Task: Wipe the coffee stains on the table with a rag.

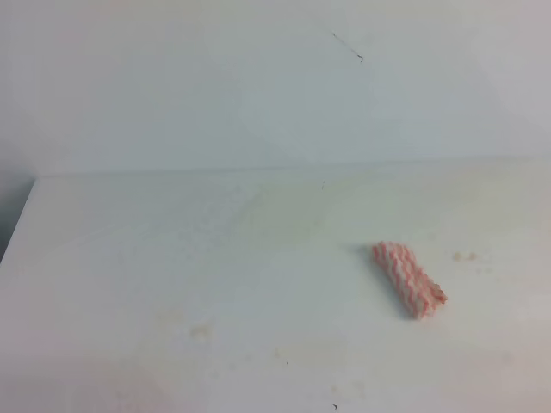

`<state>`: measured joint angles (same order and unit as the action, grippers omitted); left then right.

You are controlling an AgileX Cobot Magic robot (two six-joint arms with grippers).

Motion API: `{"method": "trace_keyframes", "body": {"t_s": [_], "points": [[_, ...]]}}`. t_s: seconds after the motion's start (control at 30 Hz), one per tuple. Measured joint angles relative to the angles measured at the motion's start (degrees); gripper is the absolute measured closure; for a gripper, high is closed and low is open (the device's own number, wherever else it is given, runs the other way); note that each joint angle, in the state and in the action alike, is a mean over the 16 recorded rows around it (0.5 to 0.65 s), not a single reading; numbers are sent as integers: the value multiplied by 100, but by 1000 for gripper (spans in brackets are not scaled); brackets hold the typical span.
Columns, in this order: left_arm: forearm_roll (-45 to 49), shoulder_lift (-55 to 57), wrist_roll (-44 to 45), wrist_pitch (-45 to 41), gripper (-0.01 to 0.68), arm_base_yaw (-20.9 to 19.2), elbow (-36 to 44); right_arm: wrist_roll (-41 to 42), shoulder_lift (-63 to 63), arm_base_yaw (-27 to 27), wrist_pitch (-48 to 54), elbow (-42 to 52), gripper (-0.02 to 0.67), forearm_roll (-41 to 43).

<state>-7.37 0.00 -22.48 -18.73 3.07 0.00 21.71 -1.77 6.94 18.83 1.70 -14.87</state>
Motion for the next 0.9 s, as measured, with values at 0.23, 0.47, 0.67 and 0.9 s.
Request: {"method": "trace_keyframes", "body": {"t_s": [0.23,0.47,0.67,0.9], "points": [[0,0,3,0,675,0,0,4,0,0,0,0,653,0],[0,0,7,0,675,0,0,4,0,0,0,0,653,0],[0,0,11,0,675,0,0,4,0,0,0,0,653,0],[0,0,11,0,675,0,0,4,0,0,0,0,653,0]]}}
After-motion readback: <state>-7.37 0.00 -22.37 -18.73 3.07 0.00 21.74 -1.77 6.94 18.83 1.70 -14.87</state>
